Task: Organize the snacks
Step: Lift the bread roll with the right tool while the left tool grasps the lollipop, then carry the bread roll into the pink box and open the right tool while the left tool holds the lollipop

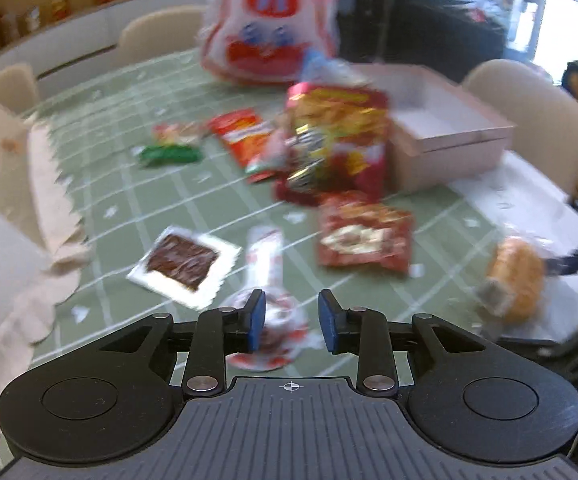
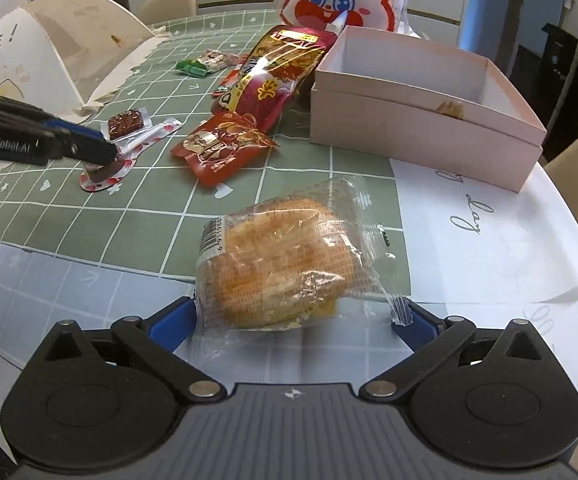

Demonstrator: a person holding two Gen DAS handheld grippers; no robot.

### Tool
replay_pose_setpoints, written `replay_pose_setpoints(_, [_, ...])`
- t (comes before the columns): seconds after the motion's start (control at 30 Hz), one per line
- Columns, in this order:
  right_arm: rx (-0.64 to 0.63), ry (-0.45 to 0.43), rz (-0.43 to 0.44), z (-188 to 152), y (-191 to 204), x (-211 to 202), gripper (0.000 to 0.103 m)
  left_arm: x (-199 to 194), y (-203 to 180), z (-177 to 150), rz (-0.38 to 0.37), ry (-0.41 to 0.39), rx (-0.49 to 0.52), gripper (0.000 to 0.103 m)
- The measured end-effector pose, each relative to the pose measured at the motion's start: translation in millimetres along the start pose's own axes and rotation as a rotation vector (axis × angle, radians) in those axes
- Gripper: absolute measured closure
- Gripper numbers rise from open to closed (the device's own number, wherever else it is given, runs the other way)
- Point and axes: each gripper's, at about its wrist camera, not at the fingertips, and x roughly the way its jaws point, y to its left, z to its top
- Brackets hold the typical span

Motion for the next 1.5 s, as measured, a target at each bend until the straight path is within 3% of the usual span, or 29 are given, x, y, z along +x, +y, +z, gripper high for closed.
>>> replay_pose_setpoints(0.07, [0.006,0.005,-0.007,0,1,0,0.0,8,7,1,0.032,0.03,-0.025,0.07])
replay_pose_setpoints(0.17, [0.002,0.023,-0.005,3,0,1,0.0,11,9,1,0.016,0.023,-0.006,0.067])
replay_pose_setpoints(0.23, [-0.001,0.021,-0.003,2,1,1,0.0,13,3,0,0.001,0.02,0.039,0.057])
replay_pose_setpoints(0.3, [-0.003,0.014,-0.003,1,2,1,0.0,16,-3,-3,-0.016,0.017,0.083,0.041])
replay_pose_setpoints(0.37, [-0.004,0.011,-0.002,0,2,1,0.0,17,-8,-5,-0.03,0.015,0.117,0.033])
replay_pose_setpoints(0.5, [-0.006,0.003,-0.001,-1,2,1,0.0,10,-6,-8,-0.024,-0.021,0.096,0.039])
replay_pose_setpoints(0.67, [-0.004,-0.007,-0.003,-3,2,0,0.0,15,10,-9,0.067,0.0,0.032,0.038])
replay_pose_setpoints(0.9, [-0.077,0.027,0.01,2,1,-6,0.004,32,15,-3,0.02,0.016,-0.045,0.038])
replay_pose_setpoints(0.97, [-0.141,0.026,-0.032,0,-2,-14,0.005,30,13,-3,0.007,0.027,-0.053,0.041])
replay_pose_setpoints(1.1, [-0.297,0.004,-0.294,-10,-9,-27,0.005,18,2,-11,-0.031,0.049,-0.051,0.052])
replay_pose_setpoints(1.17, [-0.322,-0.02,-0.346,-13,-15,-37,0.005,12,-5,-17,-0.034,0.067,-0.057,0.053])
replay_pose_setpoints(1.4, [-0.073,-0.067,-0.143,1,-48,-63,0.005,5,-15,-25,-0.046,0.069,-0.111,0.053])
replay_pose_setpoints(1.5, [-0.035,0.026,-0.135,7,-46,-47,0.006,5,-7,-22,-0.048,0.056,-0.169,0.056])
